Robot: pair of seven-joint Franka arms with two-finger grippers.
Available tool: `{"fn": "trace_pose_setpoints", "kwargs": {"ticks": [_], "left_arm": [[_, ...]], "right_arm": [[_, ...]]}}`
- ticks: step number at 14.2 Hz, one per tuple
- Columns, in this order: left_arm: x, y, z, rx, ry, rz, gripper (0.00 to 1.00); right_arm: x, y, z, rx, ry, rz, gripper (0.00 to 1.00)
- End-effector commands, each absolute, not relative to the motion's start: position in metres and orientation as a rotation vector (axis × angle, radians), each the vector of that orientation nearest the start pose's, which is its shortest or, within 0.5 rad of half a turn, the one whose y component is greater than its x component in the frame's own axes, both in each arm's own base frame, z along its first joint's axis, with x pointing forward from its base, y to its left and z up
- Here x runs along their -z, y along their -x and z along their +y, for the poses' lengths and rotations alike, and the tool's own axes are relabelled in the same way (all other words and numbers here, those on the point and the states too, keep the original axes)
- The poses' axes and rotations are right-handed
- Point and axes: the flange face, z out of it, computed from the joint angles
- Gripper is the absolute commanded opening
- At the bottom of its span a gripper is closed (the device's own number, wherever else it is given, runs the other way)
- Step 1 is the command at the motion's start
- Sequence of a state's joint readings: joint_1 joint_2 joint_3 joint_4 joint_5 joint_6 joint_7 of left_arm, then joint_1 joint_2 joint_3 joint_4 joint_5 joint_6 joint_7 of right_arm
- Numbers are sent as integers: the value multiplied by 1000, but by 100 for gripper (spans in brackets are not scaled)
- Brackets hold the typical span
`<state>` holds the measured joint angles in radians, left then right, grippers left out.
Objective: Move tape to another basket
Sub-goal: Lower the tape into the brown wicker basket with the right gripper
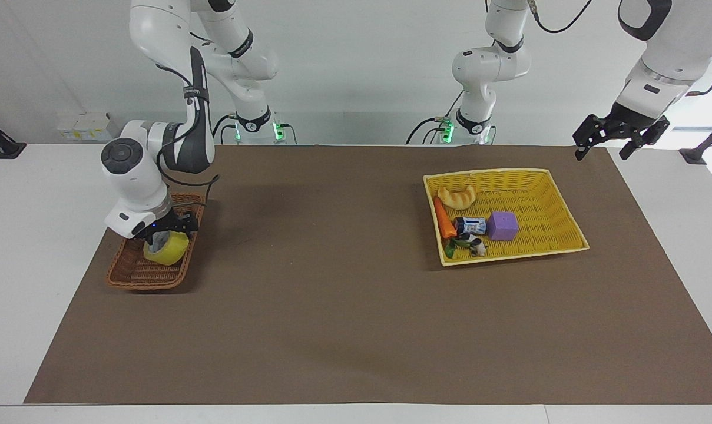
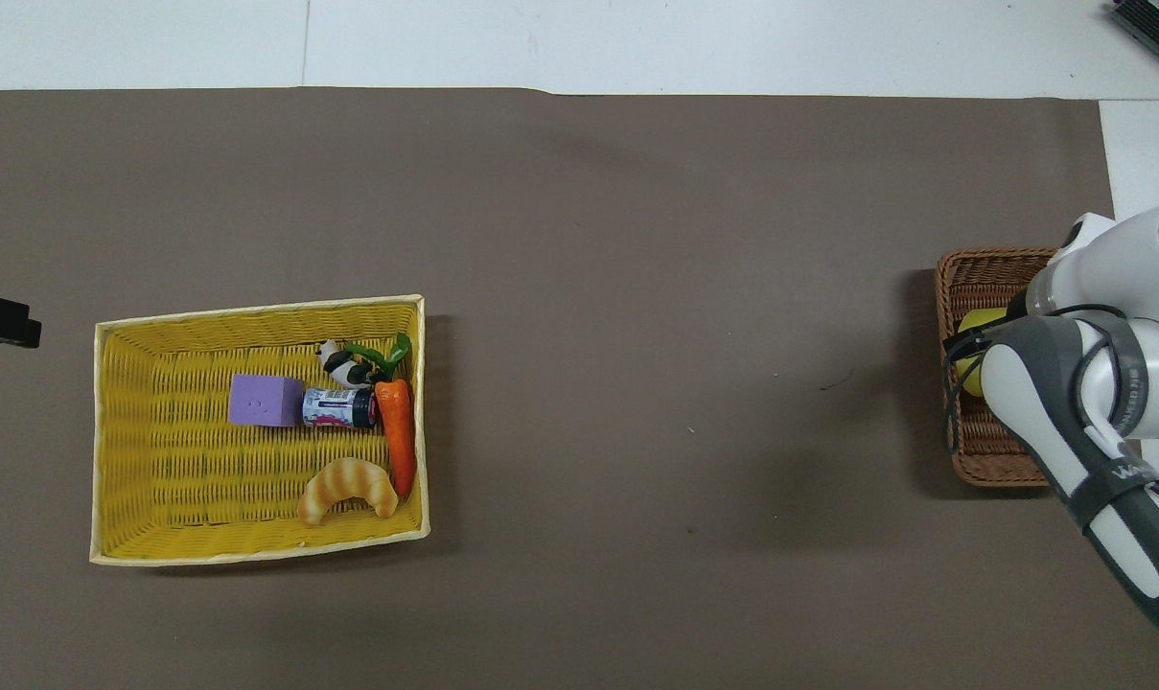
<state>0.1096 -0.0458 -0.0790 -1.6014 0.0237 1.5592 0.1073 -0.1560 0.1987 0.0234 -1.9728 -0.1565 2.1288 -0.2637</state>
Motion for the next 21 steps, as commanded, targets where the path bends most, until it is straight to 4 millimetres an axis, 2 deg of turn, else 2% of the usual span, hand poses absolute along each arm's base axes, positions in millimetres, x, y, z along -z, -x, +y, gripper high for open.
{"fn": "trace_pose_setpoints", "kwargs": {"ticks": [1,2,3,5,8,12,14,18,21], "left_arm": [[-635,-532,19,14,3094,113,100],[-635,-532,19,14,3094,113,100],[-635,-532,19,14,3094,113,100],[-635,-532,19,14,3094,113,100],[-635,-532,19,14,3094,113,100],[-635,-532,19,14,3094,113,100],[-635,-532,19,14,3094,113,100],[-635,-532,19,14,3094,113,100],[-635,-532,19,14,3094,113,100]], "right_arm": [[-403,-580,-78,-18,3189,-261,100],[-417,-585,-72,27,3195,-244,100],[-430,-591,-57,61,3197,-247,100],[-452,-596,-48,83,3203,-202,100],[-485,-603,-23,102,3213,-127,100],[-515,-587,45,129,3192,191,100],[-538,-575,64,148,3171,303,100],[-614,-563,54,118,3115,385,100],[-642,-553,42,66,3118,416,100]]}}
